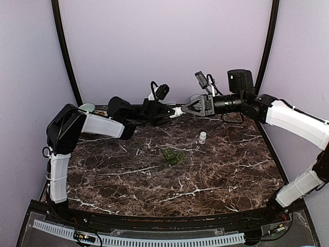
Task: Sort the pills into containers
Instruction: Close the lid of the pill bottle on the pill bottle.
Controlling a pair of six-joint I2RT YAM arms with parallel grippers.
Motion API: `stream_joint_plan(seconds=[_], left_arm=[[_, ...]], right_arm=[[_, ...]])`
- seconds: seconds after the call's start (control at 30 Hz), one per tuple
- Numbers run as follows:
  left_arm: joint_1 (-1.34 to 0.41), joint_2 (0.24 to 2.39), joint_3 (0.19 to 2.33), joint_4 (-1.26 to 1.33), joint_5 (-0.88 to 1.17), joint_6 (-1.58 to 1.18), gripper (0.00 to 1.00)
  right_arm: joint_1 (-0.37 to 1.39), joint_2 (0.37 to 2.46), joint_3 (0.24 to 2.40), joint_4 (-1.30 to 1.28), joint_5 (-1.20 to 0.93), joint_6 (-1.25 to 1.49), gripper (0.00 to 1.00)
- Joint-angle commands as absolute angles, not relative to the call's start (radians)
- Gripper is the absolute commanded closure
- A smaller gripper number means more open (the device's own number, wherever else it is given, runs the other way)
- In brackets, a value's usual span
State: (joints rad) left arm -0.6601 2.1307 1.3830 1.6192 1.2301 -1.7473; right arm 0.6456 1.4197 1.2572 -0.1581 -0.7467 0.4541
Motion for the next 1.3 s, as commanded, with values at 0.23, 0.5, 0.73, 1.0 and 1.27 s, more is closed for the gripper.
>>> stream_joint_plan(seconds=[0.23,0.5,0.73,1.0,1.27], left_arm=[[-0.727,2.129,1.497,1.740,1.174,-1.813,1.00],[-0.734,2.129,1.511,1.738,1.187,-1.828,1.00],[-0.739,2.135,1.529,1.738,1.191,-1.845,1.00],[-0.751,2.147,1.570,1.740,1.193,-1.867,1.00],[-0.761,2.158,1.605,1.738,1.207,-1.885,1.00]], right_arm=[[0.693,1.424,1.238,-0.115,-0.865,0.433,0.99],[0.705,1.417,1.274,-0.226,-0.764,0.332,0.99],[0.715,1.418,1.277,-0.224,-0.719,0.294,0.99],[0.721,1.403,1.241,-0.150,-0.686,0.291,1.00],[0.723,1.403,1.242,-0.135,-0.696,0.297,1.00]])
